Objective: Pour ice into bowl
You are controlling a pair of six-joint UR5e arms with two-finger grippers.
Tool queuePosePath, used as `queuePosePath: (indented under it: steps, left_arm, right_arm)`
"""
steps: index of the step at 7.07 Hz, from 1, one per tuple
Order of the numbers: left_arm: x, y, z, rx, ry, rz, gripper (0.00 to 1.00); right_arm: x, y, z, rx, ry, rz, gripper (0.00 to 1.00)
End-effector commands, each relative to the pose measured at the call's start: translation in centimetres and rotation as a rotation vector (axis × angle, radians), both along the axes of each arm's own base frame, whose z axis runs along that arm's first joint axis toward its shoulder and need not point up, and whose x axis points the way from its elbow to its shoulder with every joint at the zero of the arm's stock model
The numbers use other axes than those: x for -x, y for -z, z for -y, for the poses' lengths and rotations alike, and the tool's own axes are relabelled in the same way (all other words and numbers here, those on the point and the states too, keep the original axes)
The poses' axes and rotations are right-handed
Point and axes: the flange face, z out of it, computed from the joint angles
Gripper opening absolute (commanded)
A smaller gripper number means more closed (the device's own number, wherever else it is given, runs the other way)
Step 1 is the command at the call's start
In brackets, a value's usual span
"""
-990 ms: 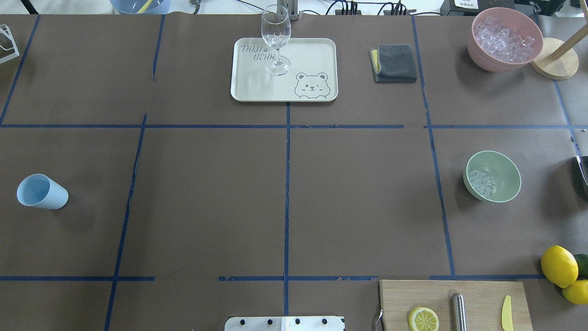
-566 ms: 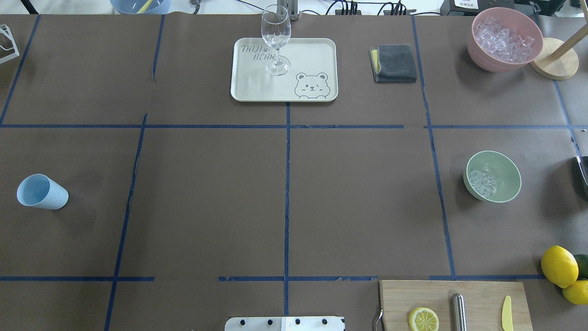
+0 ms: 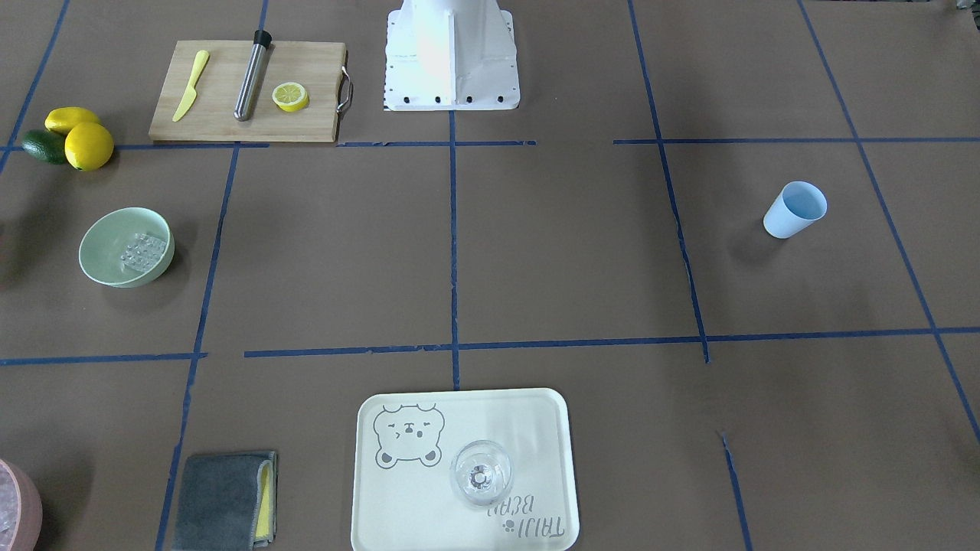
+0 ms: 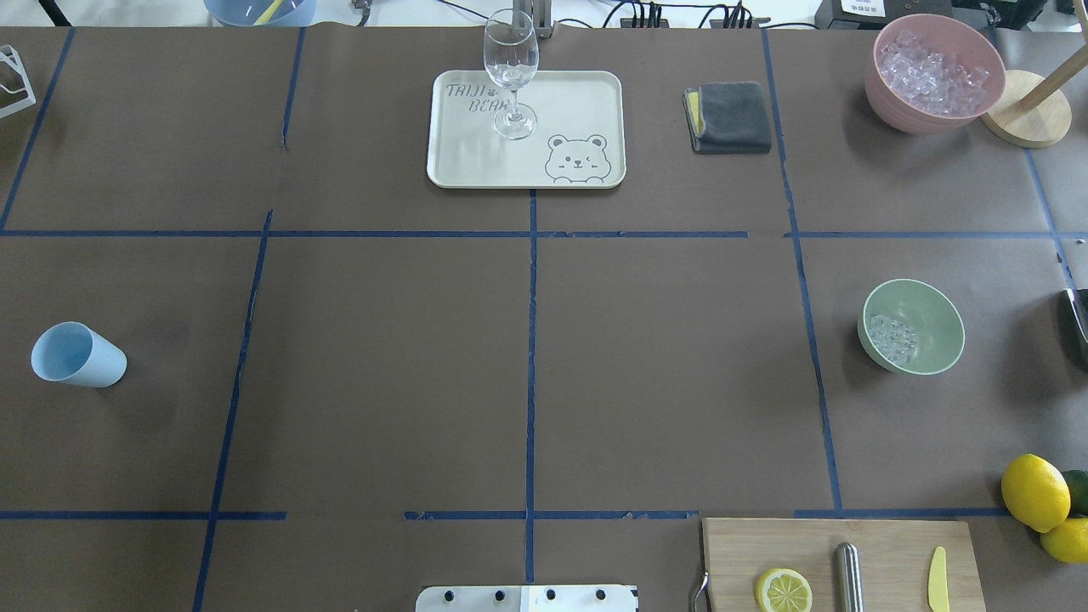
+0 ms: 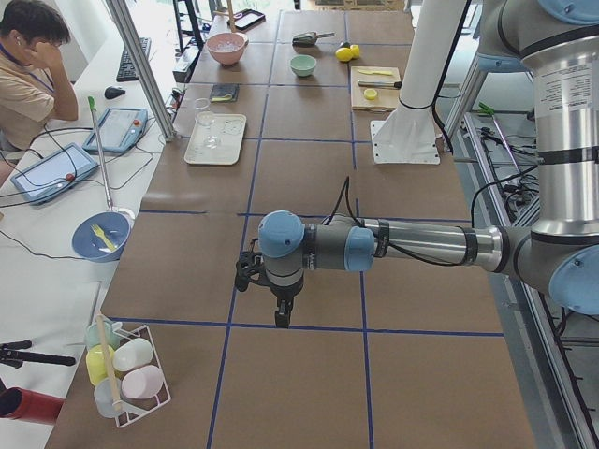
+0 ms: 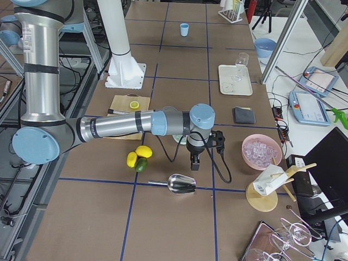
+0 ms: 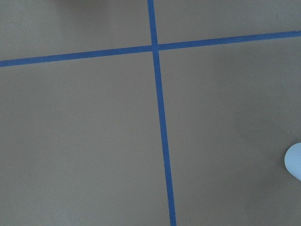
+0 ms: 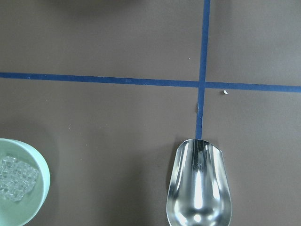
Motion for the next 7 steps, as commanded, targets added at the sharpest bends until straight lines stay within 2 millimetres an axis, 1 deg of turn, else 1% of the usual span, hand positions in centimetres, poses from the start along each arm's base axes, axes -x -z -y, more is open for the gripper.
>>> queuePosePath:
  steps: [1, 3, 4, 5, 6, 7]
  left_arm:
    - [0.2, 1.1, 0.4, -0.014, 0.003, -0.001, 1.0]
    - [0.3, 2.1, 0.5, -0.034, 0.006, -0.001, 1.0]
    - [0.4, 2.7, 0.7, -0.048, 0.005, -0.001, 1.0]
    - [0.3, 2.9, 1.3, -0.056, 0.004, 0.0, 1.0]
    - [0.4, 3.5, 2.3, -0.07, 0.005, -0.001, 1.0]
    - [0.4, 4.3, 2.5, -0.087, 0.007, -0.001, 1.0]
  right_arm:
    - [0.1, 1.2, -0.1, -0.022, 0.001, 0.014, 1.0]
    - [0.0, 0.8, -0.2, -0.028, 0.009, -0.001, 1.0]
    - [-0.1, 0.1, -0.2, -0.038, 0.028, -0.017, 1.0]
    - [-0.4, -0.9, -0.2, -0.082, 0.083, -0.059, 1.0]
    - [-0.5, -2.4, -0.3, -0.104, 0.136, -0.058, 1.0]
    - [-0.5, -3.7, -0.4, -0.09, 0.147, -0.056, 1.0]
